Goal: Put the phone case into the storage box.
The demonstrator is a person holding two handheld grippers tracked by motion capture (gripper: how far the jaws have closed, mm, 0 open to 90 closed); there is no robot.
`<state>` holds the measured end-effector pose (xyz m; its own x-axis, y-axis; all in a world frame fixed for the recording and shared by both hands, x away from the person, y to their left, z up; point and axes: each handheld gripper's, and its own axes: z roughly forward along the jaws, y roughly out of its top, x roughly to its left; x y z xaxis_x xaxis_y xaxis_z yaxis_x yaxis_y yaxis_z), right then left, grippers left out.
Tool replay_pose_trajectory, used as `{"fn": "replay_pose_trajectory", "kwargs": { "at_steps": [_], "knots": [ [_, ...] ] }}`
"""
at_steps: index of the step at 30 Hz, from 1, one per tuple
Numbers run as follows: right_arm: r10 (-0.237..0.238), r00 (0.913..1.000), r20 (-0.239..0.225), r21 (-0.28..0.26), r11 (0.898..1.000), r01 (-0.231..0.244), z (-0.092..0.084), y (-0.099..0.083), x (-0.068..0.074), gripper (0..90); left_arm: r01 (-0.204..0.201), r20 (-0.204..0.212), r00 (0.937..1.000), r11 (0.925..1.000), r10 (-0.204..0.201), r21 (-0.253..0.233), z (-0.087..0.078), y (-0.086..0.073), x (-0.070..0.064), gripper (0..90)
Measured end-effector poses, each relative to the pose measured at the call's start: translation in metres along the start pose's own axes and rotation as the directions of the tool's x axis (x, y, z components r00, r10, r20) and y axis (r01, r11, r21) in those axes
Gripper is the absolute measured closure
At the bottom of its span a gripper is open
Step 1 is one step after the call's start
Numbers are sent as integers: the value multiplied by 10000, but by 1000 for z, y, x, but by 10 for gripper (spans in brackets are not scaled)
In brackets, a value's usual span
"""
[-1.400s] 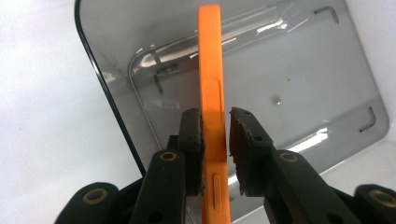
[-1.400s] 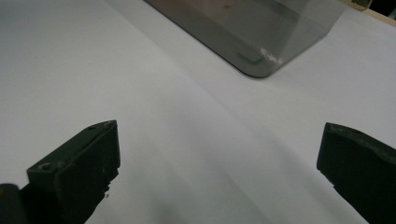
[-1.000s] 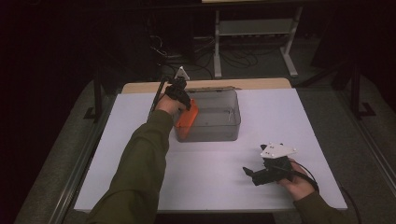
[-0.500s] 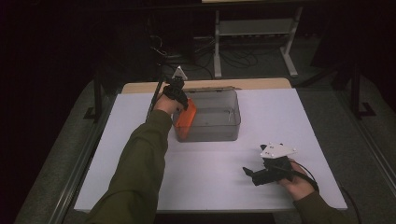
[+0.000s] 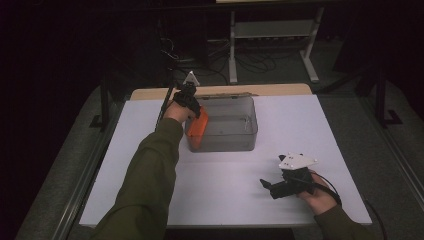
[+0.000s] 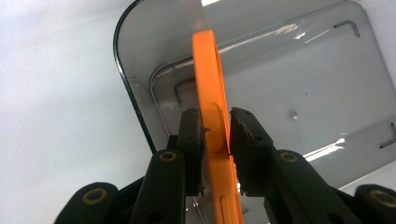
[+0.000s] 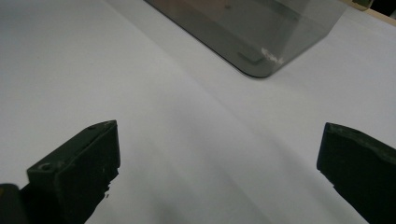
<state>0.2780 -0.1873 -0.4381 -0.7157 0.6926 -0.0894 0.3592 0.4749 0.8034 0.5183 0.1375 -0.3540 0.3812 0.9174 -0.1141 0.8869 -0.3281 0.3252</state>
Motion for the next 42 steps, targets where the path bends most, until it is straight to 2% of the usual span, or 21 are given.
{"fn": "replay_pose_trajectory", "kwargs": {
  "at_steps": [6, 15, 24, 26, 29, 31, 33, 37, 39, 42],
  "knots": [
    [8, 10000, -8, 1, 10000, -8, 0, 0, 0, 0, -70, -43, 10000, 9998, 69, -174, -3, 1, 0, 705],
    [-27, 10000, -10, 11, 10000, 27, 0, 0, 0, 0, -280, -86, 9996, 9975, 275, -646, -18, 2, -1, 665],
    [-13, 10000, -2, 10, 10000, 13, 1, 0, 0, 0, -808, 356, 9957, 9907, 851, -1094, -29, 1, -2, 597],
    [-34, 10000, -4, 26, 10000, 34, 1, 0, 0, 0, -1068, 512, 9922, 9872, 1135, -1186, -31, 0, -2, 580],
    [-27, 10000, -1, 32, 10000, 27, 1, 0, 0, 0, -1521, 748, 9837, 9787, 1634, -1377, -34, -2, -2, 537],
    [-22, 10000, 5, 42, 10000, 22, 1, 0, 0, 0, -1676, 793, 9804, 9750, 1803, -1457, -35, -3, -2, 518],
    [-17, 10000, 4, 51, 10000, 17, 1, 0, 1, 0, -1881, 964, 9741, 9695, 2046, -1572, -36, -3, -1, 493],
    [-15, 10000, 4, 40, 10000, 15, 1, 0, 0, 0, -2416, 1106, 9578, 9515, 2654, -1907, -39, -6, -2, 440],
    [-12, 10000, 11, 37, 10000, 12, 1, 0, 0, 0, -2534, 1209, 9521, 9461, 2808, -2017, -40, -7, -1, 421],
    [-46, 10000, 19, 47, 10000, 46, 1, 0, 0, 0, -2786, 1383, 9396, 9345, 3130, -2215, -43, -8, -2, 371]
  ]
}}
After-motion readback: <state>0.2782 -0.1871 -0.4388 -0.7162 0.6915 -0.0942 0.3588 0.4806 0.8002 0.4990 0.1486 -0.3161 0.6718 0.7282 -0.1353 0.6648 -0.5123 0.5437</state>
